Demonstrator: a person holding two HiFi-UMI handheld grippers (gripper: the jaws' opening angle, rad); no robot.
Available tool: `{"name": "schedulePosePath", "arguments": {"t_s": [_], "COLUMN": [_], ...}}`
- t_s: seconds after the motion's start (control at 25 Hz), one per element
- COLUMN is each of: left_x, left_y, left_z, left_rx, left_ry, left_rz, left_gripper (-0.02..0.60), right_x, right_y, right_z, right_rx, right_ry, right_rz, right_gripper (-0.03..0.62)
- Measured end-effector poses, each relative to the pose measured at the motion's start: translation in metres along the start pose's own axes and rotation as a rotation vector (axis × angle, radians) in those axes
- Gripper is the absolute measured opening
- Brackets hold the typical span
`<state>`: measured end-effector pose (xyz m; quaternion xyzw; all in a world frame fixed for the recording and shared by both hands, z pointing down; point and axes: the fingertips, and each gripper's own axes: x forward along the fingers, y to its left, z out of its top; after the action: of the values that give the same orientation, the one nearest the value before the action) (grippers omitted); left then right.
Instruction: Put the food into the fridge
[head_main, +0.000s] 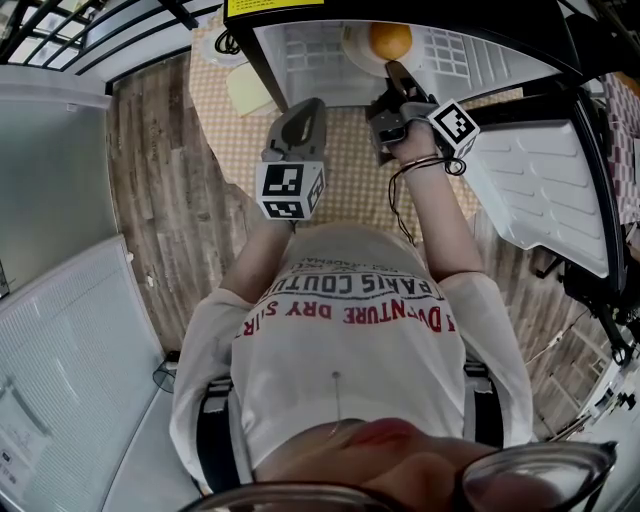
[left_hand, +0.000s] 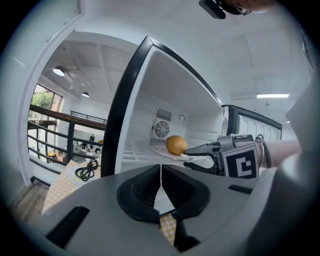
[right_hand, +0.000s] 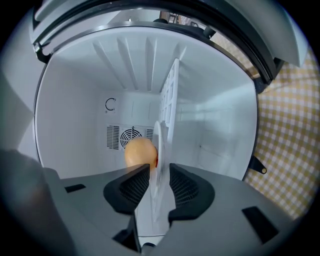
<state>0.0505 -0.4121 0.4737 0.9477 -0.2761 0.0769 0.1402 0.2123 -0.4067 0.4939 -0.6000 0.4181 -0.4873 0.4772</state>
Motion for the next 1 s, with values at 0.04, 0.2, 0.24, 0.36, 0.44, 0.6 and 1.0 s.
{"name": "schedulePosePath", "arguments": {"t_s": [0.04, 0.2, 0.24, 0.36, 0.44, 0.6, 1.0], "left_x": [-0.001, -0.006, -0.007, -0.011, -0.013, -0.019, -0.039], "left_y": [0.0, 0.003, 0.003, 0.002, 0.0, -0.007, -0.039], "left_z": [0.0, 0.001, 0.001, 0.003, 0.005, 0.014, 0.041], "left_rx": [0.0, 0.0, 0.001, 0.003, 0.007, 0.019, 0.13], "left_ry": [0.0, -0.004, -0.005, -0.012, -0.019, -0.039, -0.104], "left_rz": [0.002, 0.011, 0.013, 0.017, 0.017, 0.014, -0.023], "left_gripper": [0.028, 0.028, 0.028, 0.028, 0.028, 0.028, 0.028], "right_x": [-0.001, -0.005, -0.006, -0.012, -0.016, -0.034, -0.089], "right_y": [-0.001, -0.001, -0.001, -0.004, -0.001, 0.01, 0.05], "right_z": [0.0, 0.002, 0.002, -0.001, -0.004, -0.007, -0.029], "right_rx": [-0.005, -0.025, -0.026, -0.01, -0.017, -0.125, -0.459], "right_ry": [0.0, -0.008, -0.007, 0.008, 0.02, 0.029, 0.062], "right_rz": [-0.003, 0.004, 0.006, 0.0, 0.007, 0.026, 0.211], "right_gripper": [0.128, 0.16, 0.16, 0.158, 0.158, 0.108, 0.026]}}
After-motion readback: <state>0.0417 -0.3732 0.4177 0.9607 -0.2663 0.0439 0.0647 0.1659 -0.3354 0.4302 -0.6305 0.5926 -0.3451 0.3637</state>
